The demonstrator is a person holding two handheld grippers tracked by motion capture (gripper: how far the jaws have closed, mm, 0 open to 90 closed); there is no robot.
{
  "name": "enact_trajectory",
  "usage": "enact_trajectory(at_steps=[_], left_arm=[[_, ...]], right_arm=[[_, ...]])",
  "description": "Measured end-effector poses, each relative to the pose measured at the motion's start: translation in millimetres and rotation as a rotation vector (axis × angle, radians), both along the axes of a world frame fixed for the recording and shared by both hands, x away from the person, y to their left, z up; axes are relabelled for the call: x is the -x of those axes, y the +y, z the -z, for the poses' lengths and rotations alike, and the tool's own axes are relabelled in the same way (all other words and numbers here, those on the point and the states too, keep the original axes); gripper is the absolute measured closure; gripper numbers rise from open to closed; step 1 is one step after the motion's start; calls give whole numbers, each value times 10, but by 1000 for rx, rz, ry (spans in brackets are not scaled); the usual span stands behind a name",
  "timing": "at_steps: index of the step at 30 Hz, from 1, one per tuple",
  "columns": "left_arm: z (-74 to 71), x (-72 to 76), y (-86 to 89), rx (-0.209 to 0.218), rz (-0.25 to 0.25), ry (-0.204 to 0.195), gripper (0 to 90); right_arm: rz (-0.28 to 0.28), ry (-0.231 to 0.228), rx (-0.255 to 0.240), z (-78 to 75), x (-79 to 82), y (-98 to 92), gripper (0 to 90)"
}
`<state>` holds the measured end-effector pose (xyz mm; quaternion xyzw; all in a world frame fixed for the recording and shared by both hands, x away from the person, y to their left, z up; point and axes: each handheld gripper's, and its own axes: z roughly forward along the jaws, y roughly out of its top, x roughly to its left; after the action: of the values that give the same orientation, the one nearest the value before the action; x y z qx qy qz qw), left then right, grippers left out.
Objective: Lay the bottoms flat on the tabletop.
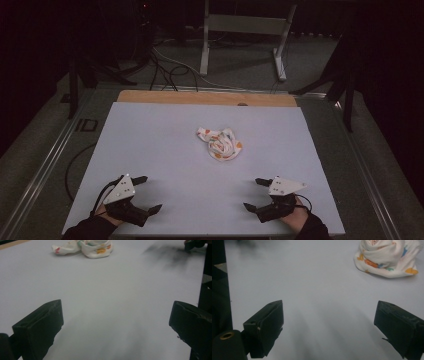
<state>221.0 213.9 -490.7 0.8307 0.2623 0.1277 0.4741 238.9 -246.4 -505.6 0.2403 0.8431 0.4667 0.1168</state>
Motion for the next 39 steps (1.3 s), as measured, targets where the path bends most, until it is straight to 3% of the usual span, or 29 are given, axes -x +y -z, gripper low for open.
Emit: enact_trajectory(at_steps=[14,15,17,26,39], left_arm=[[-143,48,-109,39,64,-9,0],[-164,34,-131,34,71,-11,0],[-188,17,-147,32,82,-11,1],[-306,-78,-257,27,111,-30,0],[-519,-325,-496,23,158,-60,1]], right_arm=[[-10,-40,6,-148,7,90,91],[9,-49,-24,-219,-5,78,93],[23,-54,-33,-254,-13,67,93],[33,-66,-11,-348,-29,38,94],[45,-125,-10,-584,-206,97,94]])
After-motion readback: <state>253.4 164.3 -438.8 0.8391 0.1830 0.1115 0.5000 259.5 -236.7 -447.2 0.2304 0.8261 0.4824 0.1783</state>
